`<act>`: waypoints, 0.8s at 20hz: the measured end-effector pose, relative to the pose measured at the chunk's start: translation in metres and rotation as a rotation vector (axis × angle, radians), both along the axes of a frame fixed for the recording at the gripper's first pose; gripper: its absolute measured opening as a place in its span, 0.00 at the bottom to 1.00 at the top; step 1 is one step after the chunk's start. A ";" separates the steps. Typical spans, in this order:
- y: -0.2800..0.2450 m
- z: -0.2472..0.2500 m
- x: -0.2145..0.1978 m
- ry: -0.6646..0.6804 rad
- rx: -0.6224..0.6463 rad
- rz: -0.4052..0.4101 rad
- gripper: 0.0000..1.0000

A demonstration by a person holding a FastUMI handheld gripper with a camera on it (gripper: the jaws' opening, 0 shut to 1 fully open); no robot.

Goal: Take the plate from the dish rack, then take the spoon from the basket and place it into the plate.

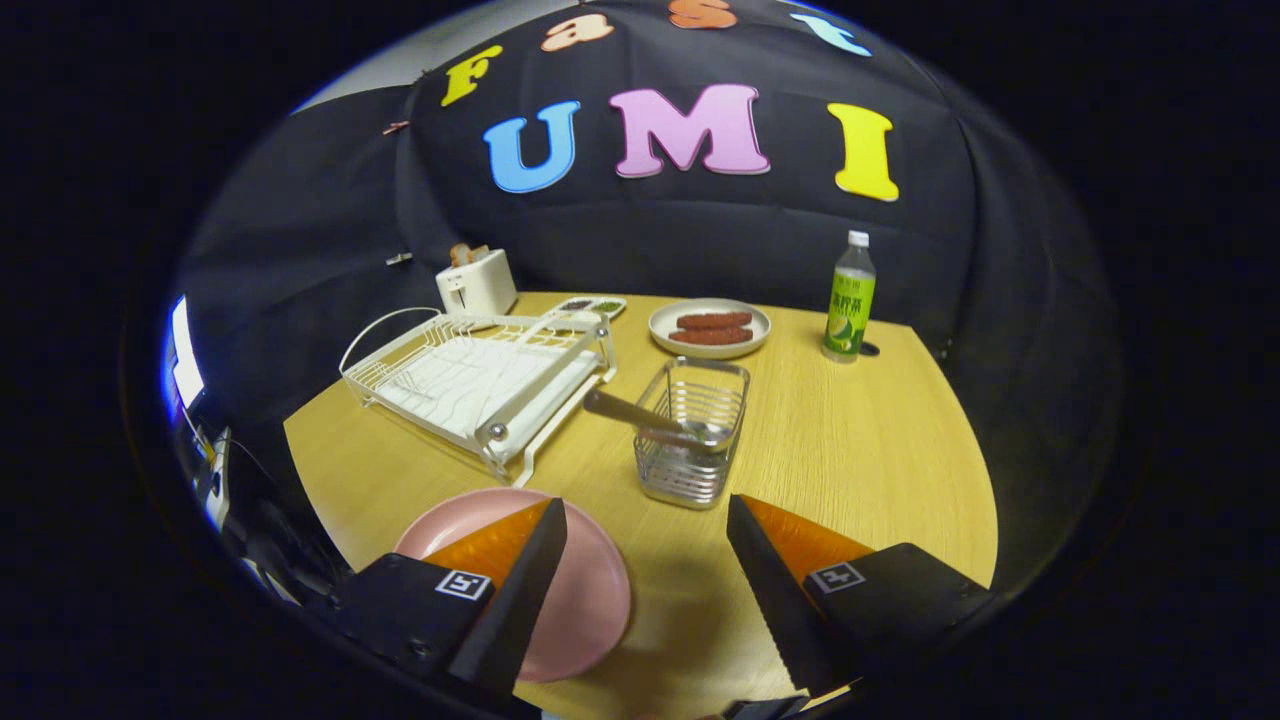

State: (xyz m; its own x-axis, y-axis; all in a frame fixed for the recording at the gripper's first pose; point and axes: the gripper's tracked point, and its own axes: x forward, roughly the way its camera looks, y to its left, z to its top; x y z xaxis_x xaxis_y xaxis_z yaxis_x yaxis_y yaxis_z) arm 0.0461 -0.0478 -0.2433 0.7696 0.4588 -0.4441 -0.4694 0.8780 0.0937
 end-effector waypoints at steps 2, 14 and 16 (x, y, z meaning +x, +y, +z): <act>0.004 0.021 0.009 -0.111 -0.019 0.018 0.99; 0.047 -0.003 0.062 -0.286 -0.120 0.059 0.91; 0.052 -0.014 0.069 -0.280 -0.129 0.061 0.86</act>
State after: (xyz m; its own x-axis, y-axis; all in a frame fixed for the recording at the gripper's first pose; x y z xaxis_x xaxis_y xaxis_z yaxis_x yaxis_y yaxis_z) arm 0.1147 0.0041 -0.2568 0.8430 0.4612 -0.2768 -0.5131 0.8438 -0.1570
